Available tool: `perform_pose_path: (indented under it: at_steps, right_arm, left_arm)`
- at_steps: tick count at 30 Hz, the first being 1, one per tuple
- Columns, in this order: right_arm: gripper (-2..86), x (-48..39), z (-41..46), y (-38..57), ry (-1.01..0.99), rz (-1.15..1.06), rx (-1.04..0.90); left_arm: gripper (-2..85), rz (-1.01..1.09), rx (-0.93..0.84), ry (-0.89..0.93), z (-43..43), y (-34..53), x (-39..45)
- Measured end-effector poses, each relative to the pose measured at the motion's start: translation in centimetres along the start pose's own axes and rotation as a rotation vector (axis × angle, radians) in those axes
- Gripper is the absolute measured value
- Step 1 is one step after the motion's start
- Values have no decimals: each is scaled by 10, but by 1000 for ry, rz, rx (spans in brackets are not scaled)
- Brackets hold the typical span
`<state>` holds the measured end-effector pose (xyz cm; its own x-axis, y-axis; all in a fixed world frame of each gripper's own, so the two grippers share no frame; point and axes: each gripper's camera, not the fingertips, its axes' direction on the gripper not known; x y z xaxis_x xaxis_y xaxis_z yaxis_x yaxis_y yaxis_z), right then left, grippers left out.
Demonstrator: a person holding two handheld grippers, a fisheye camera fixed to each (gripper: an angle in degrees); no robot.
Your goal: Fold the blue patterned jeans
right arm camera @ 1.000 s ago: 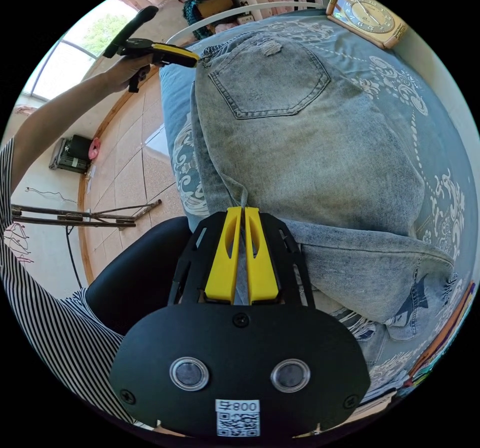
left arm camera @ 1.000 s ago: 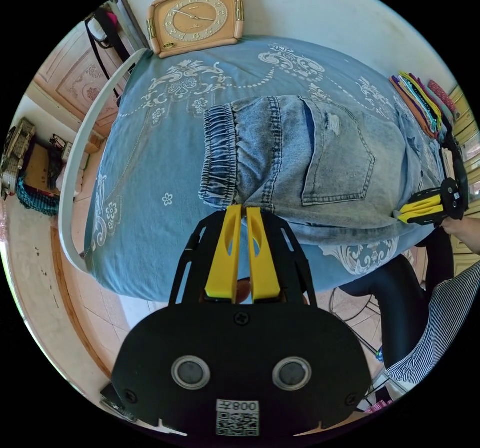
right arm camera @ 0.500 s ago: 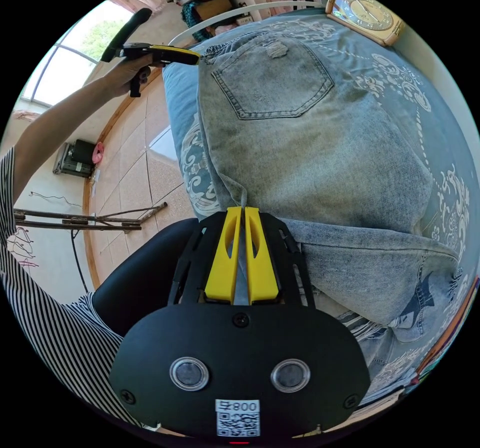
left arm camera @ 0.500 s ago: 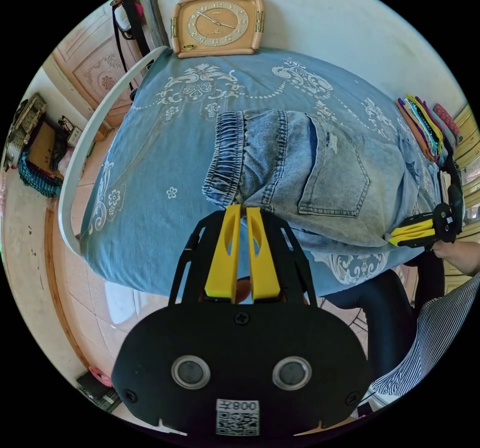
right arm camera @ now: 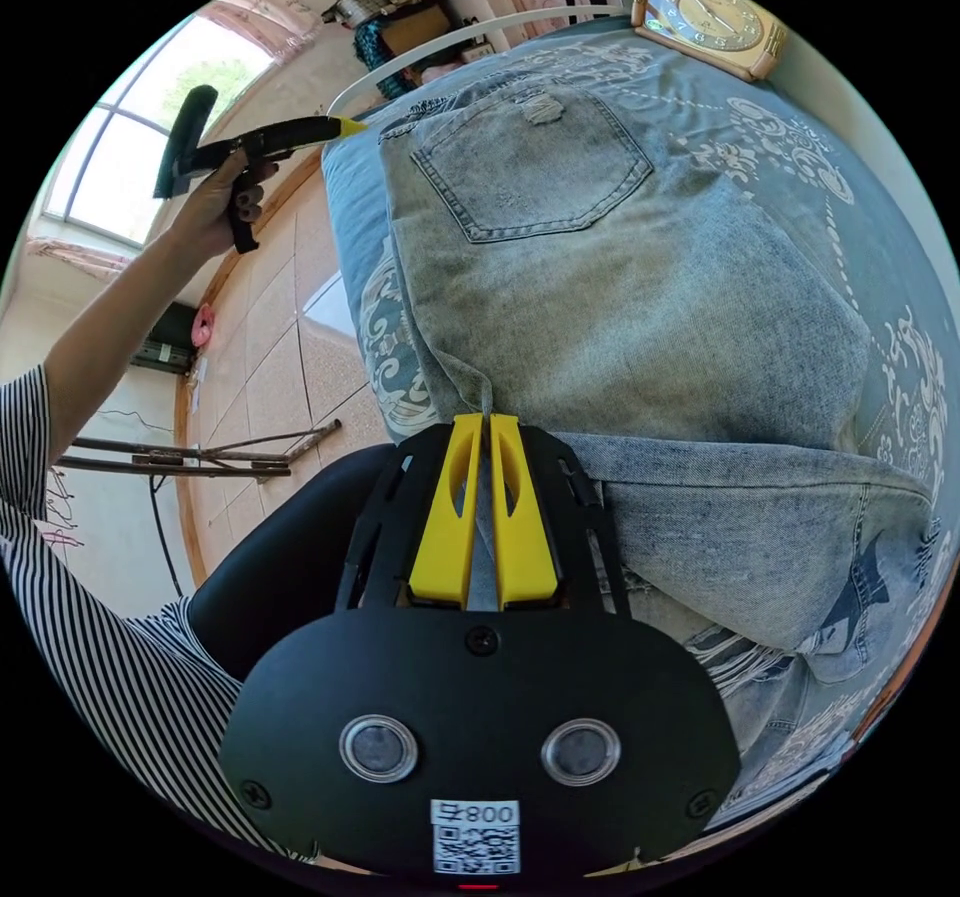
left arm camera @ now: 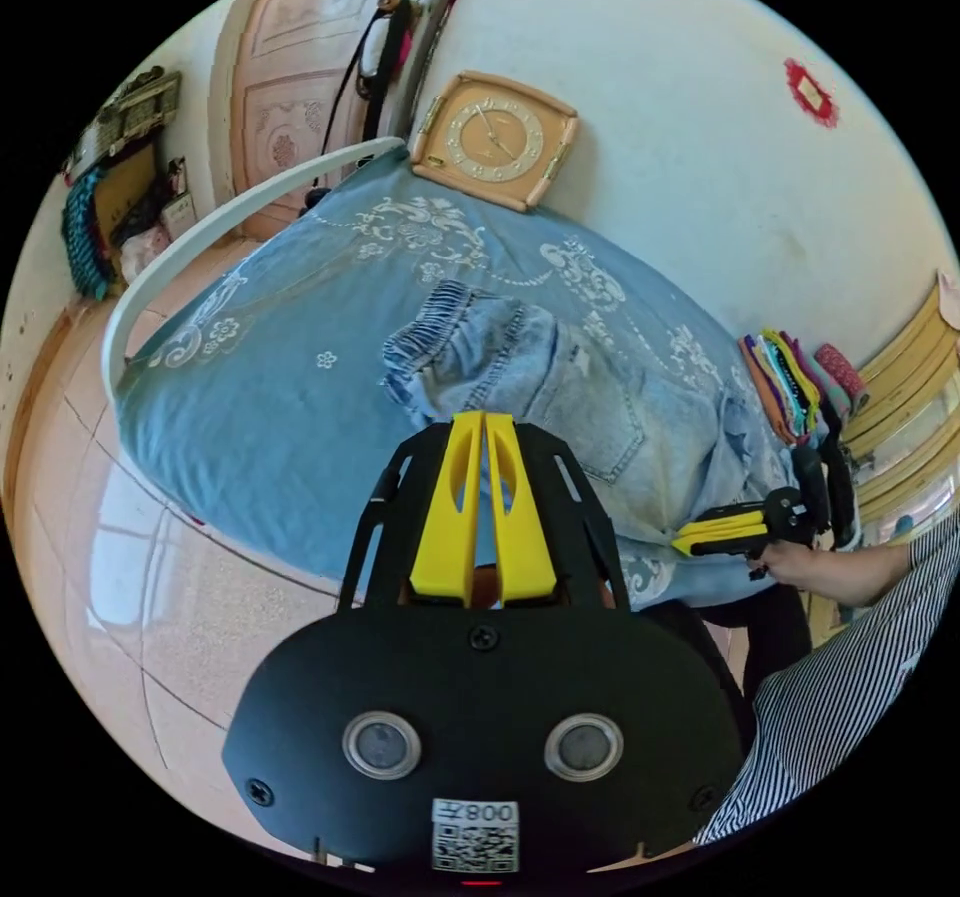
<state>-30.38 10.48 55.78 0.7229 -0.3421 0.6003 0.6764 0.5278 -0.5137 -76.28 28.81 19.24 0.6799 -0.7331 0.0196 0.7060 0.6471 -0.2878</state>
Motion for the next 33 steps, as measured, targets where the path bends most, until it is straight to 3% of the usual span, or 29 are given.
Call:
perform_pose_path:
  at_steps: [6, 19, 24, 28, 33]
  right_arm:
    - [15, 14, -6, 7, -3, 8, -5]
    - [4, 85, -69, 59, -275, 184, 183]
    - [1, 118, -82, 78, -213, 277, 204]
    - [1, 142, -89, 88, -186, 317, 219]
    - [1, 157, -79, 91, -120, 324, 175]
  left_arm:
    - [1, 36, -229, 20, 72, 24, 30]
    - [0, -22, -207, 45, 108, 38, 29]
    - [1, -16, -203, 32, 114, 38, 44]
    - [2, 74, -122, 175, 111, 41, 84]
    - [2, 196, -252, 296, 156, 45, 140]
